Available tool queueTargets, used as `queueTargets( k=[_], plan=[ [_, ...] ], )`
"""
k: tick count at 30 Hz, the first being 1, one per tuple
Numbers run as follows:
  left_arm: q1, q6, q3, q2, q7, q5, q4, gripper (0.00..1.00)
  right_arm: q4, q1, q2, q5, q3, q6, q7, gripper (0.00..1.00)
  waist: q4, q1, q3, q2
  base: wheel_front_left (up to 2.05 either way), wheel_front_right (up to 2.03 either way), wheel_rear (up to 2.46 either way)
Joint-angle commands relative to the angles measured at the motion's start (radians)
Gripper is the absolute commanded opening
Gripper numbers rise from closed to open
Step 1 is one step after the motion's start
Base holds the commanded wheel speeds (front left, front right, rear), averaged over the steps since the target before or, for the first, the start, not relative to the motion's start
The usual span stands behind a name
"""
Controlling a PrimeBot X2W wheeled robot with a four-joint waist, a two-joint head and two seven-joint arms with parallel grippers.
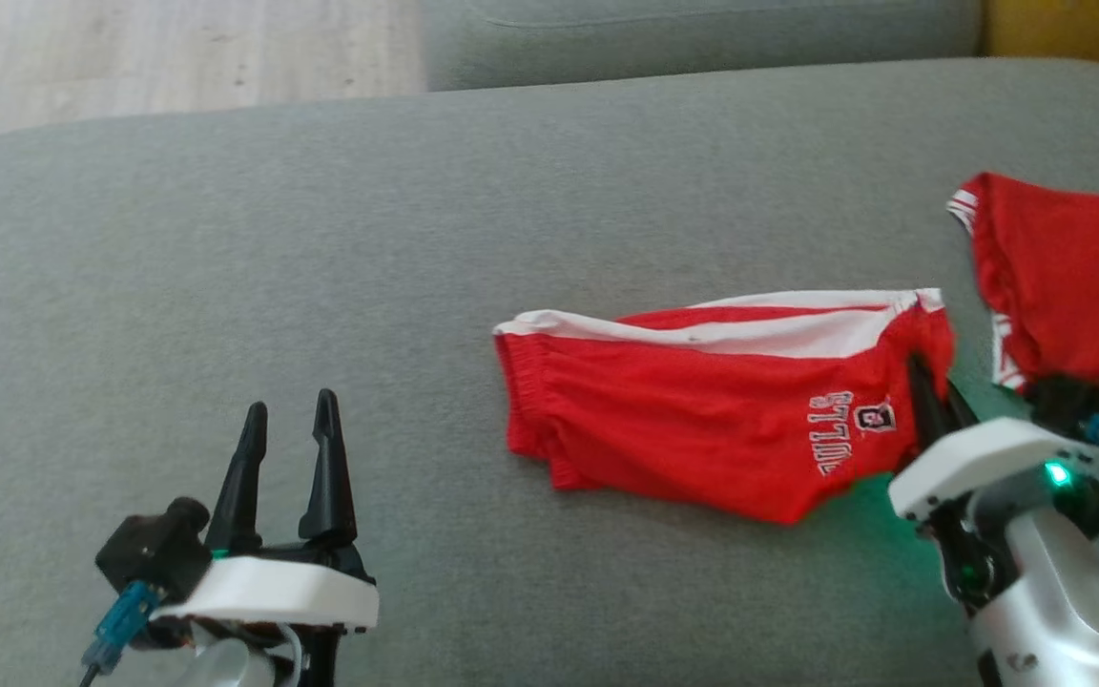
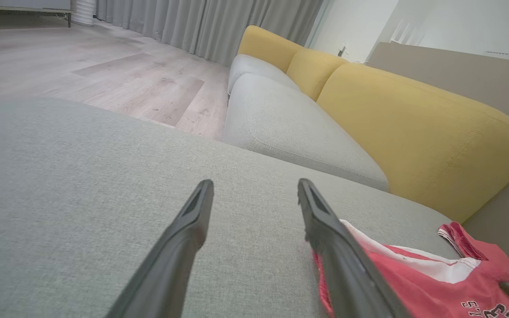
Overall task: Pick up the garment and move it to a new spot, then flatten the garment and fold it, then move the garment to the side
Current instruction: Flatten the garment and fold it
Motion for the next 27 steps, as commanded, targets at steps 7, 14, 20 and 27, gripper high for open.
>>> queueTargets(
  k=[7,14,20,27],
  plan=[
    [-0.038,-0.007,0.027,0.001,-0.011,0.003,-0.011,1.0,-0.176,-0.073,0.08,-0.095,0.024,0.003,0.11,0.0,0.096,0.0,-0.029,0.0,0.0,0.0,0.0],
    [-0.036,-0.015,0.021,-0.008,-0.014,0.001,0.0,1.0,-0.219,-0.119,0.113,-0.079,0.159,0.003,0.201,0.0,0.175,0.0,-0.038,0.0,0.0,0.0,0.0],
    [-0.027,-0.018,0.02,-0.012,-0.018,-0.001,0.006,1.0,-0.193,-0.122,0.114,-0.014,0.311,0.003,0.222,0.0,0.214,0.0,-0.041,0.0,0.0,0.0,0.0],
    [-0.013,-0.019,0.026,-0.014,-0.022,-0.004,0.012,1.0,-0.161,-0.103,0.114,0.003,0.395,0.003,0.224,0.0,0.215,0.0,-0.046,0.0,0.0,0.0,0.0]
  ],
)
